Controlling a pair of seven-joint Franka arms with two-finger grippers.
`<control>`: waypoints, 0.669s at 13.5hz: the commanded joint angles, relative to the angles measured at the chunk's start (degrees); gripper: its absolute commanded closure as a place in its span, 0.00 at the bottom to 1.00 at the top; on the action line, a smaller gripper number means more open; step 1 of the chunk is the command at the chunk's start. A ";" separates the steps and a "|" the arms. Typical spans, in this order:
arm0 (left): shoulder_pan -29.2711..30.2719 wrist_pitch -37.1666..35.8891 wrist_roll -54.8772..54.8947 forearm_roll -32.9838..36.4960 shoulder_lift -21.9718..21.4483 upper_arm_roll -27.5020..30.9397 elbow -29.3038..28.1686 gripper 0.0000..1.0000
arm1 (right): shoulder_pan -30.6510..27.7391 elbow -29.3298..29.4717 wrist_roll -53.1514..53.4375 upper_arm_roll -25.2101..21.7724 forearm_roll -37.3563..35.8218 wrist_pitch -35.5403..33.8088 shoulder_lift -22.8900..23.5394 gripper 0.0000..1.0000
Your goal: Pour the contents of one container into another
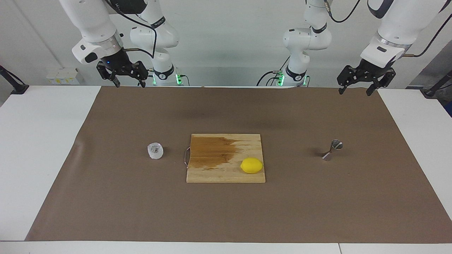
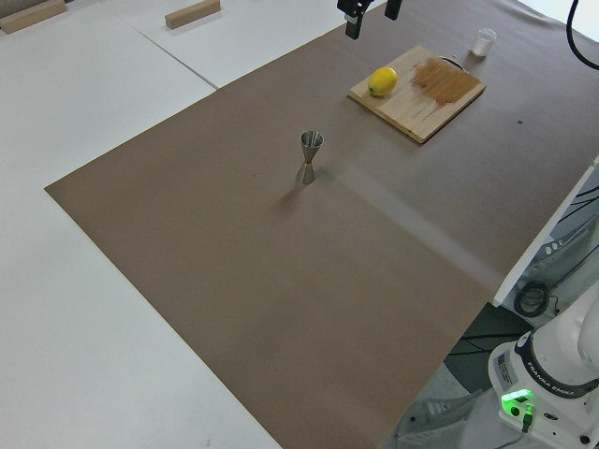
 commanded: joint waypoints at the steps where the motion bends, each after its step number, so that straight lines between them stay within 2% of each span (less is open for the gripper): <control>1: 0.23 -0.66 -0.61 -0.41 -0.98 -0.29 -0.60 0.00 | -0.68 1.09 0.95 0.34 0.92 -1.02 0.58 0.00; 4: 0.14 -0.84 -0.78 -0.41 -1.06 -0.29 -1.04 0.00 | -0.68 1.09 0.96 0.34 0.92 -0.93 0.58 0.00; 9: 0.66 1.36 -8.34 -1.54 -1.07 -0.29 -1.39 0.00 | -0.68 1.09 0.87 0.34 0.92 -0.93 0.58 0.00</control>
